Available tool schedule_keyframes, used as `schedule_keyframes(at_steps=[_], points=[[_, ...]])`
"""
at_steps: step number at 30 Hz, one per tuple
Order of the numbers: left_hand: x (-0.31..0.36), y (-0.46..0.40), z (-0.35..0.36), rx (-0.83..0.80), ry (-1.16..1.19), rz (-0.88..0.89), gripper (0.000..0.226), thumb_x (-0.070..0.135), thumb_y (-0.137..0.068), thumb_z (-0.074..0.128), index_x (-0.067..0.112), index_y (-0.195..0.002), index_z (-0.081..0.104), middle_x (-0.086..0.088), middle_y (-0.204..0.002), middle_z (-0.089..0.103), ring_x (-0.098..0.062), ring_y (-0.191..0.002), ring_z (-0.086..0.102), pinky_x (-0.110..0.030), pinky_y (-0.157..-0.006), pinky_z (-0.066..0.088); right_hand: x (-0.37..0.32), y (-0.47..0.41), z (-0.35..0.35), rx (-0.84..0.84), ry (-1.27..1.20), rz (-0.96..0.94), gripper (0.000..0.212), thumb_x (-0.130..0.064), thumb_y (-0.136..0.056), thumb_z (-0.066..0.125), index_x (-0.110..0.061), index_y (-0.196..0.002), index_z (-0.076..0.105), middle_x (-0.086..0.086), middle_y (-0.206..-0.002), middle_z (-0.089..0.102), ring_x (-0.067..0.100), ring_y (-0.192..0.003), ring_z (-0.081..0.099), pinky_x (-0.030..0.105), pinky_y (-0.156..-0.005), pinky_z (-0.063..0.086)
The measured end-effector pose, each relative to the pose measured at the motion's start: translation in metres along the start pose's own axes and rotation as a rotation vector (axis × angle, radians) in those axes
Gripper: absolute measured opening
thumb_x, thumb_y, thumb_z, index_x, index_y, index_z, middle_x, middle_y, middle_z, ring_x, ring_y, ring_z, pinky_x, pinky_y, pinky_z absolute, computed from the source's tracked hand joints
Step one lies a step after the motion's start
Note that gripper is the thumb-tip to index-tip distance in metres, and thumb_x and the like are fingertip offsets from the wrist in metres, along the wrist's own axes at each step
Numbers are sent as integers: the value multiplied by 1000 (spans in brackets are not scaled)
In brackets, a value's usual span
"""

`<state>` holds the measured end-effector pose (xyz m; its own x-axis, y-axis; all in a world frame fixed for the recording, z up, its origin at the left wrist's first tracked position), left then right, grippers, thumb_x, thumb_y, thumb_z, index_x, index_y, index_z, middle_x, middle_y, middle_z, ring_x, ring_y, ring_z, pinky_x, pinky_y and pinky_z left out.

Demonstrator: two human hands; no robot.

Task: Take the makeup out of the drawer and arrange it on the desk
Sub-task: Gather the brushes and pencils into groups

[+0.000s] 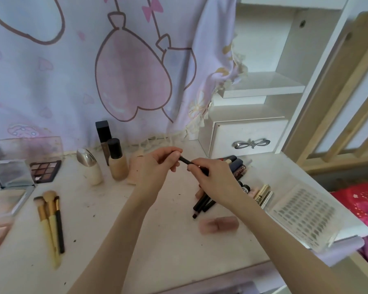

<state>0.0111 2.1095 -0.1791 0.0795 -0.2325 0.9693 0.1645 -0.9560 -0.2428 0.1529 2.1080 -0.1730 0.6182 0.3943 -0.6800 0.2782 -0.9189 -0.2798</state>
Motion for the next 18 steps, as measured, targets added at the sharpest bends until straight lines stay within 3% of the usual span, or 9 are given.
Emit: schedule_keyframes(at_steps=[3,9,12,16,18], points=[[-10,-9,10,38,7,-31,13,10,-90,57,14,-92,69,4,-61,59,2,-54,52,-9,-63,48,9,-8,1,-12,27,50,27,-26,-95,47,-7,-85,63,2,-58,48,35,-70,65,46,-69,51],[-25,-21,9,96,90,-76,11,12,-89,59,14,-92,69,9,-55,59,2,-53,53,-8,-61,48,14,-22,5,-5,151,19,26,-31,-97,46,-13,-93,64,3,-65,56,30,-71,64,42,-71,51],[-30,-23,9,63,126,-85,13,9,-89,58,18,-88,68,3,-62,61,-1,-54,53,-14,-64,50,17,-26,12,-51,190,19,28,-33,-97,44,-12,-97,61,7,-71,61,30,-73,62,43,-72,51],[-35,-27,2,91,198,-115,13,7,-89,58,15,-89,68,2,-64,64,-6,-57,55,-18,-64,52,25,-31,14,-147,131,105,30,-47,-87,57,-18,-95,59,-1,-73,59,17,-70,60,31,-68,49],[-38,-29,-2,119,237,-128,9,8,-89,59,8,-92,67,0,-63,63,-8,-57,55,-18,-61,51,31,-30,10,-174,106,143,26,-44,-83,63,-21,-94,58,-2,-76,61,15,-72,62,27,-69,49]])
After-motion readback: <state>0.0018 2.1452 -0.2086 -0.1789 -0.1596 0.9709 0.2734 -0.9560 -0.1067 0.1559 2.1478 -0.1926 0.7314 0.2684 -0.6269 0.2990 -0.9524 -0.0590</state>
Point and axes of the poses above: each hand's wrist, its own y-axis away from the middle knuckle, its own z-axis out of the palm, x = y × z, the point moved 5 cm from there along -y, towards the middle knuckle
